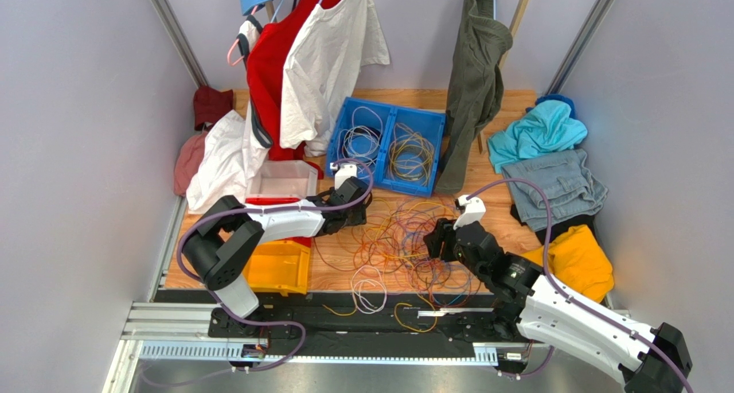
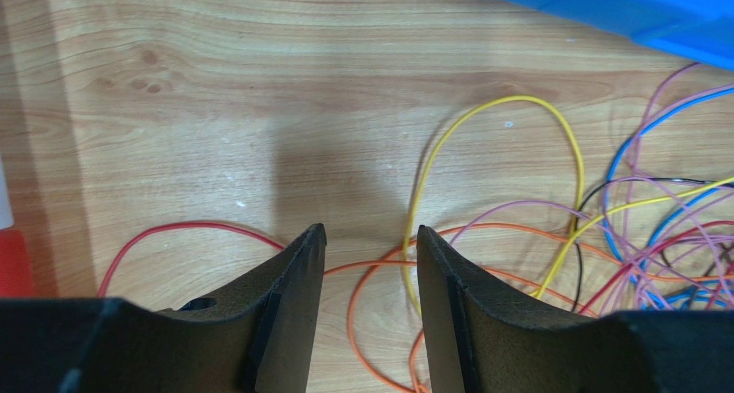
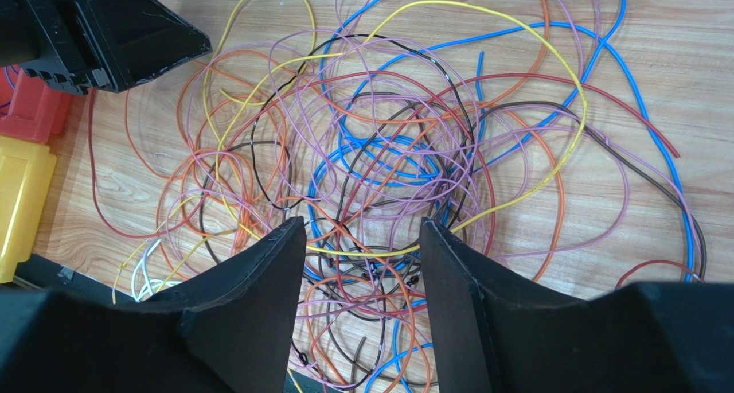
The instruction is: Untangle the cables
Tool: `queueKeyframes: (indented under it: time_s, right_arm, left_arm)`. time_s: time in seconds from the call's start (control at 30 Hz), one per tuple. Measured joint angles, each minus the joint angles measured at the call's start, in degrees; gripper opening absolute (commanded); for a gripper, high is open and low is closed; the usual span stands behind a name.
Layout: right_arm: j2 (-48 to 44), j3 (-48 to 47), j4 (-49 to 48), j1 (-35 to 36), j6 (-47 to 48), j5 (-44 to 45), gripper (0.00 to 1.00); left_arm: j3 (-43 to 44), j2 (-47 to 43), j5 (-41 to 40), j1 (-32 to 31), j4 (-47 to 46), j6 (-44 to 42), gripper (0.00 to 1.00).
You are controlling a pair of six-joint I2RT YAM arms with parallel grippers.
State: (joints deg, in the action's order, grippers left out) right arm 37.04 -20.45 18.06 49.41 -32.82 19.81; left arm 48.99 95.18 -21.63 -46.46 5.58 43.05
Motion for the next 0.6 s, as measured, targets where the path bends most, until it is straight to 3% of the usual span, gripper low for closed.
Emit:
queueKeyframes:
  time_s: [0.33,0.6]
  right_arm:
    - [2.8,0.0,-0.7,-0.1,0.1,3.0,0.62]
    - [17.8,-3.0,-3.8,-7.7,0.8,8.8,0.61]
  left_arm:
    - [-4.2,-9.7,-0.3,-1.5,-2.1,0.1,0.51]
    - [-4.3,-15.0,-0.8,-3.5,-1.3,1.2,0.50]
